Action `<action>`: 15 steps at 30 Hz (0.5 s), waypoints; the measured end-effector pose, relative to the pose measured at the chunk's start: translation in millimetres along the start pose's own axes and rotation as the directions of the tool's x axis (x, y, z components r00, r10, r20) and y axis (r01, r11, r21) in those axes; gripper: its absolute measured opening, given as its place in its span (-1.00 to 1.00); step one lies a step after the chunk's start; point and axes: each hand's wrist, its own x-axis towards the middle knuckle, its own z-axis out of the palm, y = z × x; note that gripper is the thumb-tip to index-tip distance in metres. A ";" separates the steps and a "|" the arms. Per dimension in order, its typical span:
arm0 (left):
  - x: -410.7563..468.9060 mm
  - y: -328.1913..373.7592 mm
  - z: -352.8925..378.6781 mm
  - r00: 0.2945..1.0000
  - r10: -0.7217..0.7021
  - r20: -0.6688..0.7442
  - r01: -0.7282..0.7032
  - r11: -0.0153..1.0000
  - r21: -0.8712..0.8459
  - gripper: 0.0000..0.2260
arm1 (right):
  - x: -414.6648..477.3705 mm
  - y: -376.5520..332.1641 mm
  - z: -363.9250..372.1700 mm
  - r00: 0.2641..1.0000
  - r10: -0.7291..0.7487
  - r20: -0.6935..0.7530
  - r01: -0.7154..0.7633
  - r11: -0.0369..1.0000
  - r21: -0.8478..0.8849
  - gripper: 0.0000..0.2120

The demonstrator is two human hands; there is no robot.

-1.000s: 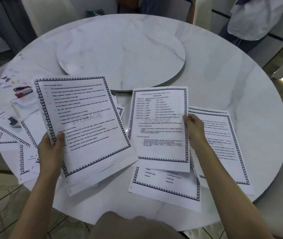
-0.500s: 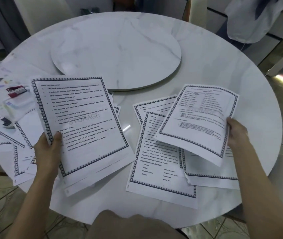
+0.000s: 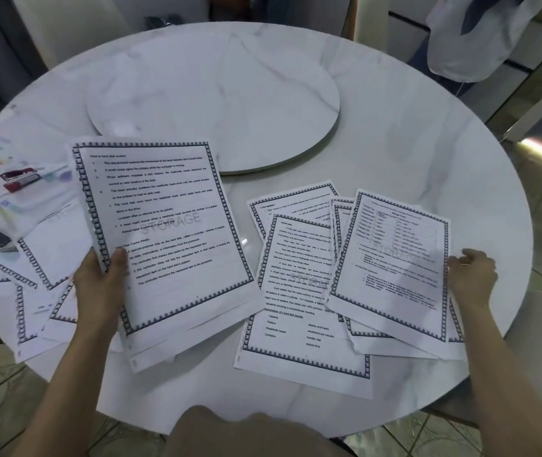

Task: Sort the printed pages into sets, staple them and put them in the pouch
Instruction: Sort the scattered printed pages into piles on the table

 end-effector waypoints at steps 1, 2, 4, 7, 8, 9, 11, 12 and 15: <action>-0.4 1.3 1.3 1.000 -0.007 0.000 0.007 1.000 -0.010 -0.71 | -3.2 -3.0 2.2 0.999 -0.037 -0.002 0.037 0.999 0.010 -0.67; -0.8 3.1 3.4 1.000 -0.011 0.004 0.011 1.000 -0.018 -0.71 | -7.8 -7.8 4.6 0.996 -0.085 0.010 0.085 0.996 0.023 -0.69; -1.2 6.0 9.9 1.000 -0.014 0.026 0.015 1.000 -0.022 -0.71 | -20.2 -21.2 12.2 0.979 -0.195 0.061 0.190 0.979 0.074 -0.72; -3.9 14.4 24.0 0.996 0.001 0.090 0.002 0.999 -0.037 -0.73 | -47.0 -49.6 26.6 0.933 -0.270 0.239 0.220 0.951 0.216 -0.73; -5.7 17.7 29.3 0.994 0.015 0.108 -0.010 0.999 -0.042 -0.74 | -56.9 -59.0 32.2 0.905 -0.285 0.315 0.207 0.943 0.261 -0.71; -7.6 21.1 35.1 0.992 0.020 0.123 -0.014 0.999 -0.046 -0.75 | -65.7 -66.9 38.0 0.873 -0.293 0.391 0.181 0.938 0.297 -0.70; -12.6 27.9 45.5 0.989 0.023 0.144 -0.013 0.997 -0.071 -0.76 | -83.3 -81.0 49.3 0.793 -0.298 0.531 0.124 0.933 0.338 -0.65; -15.4 30.2 49.9 0.987 0.024 0.158 -0.010 0.996 -0.087 -0.77 | -92.2 -87.4 54.7 0.749 -0.306 0.588 0.110 0.932 0.346 -0.62; -20.7 30.0 57.9 0.977 0.003 0.213 0.028 0.990 -0.139 -0.82 | -113.1 -101.1 68.1 0.637 -0.338 0.693 0.059 0.918 0.393 -0.57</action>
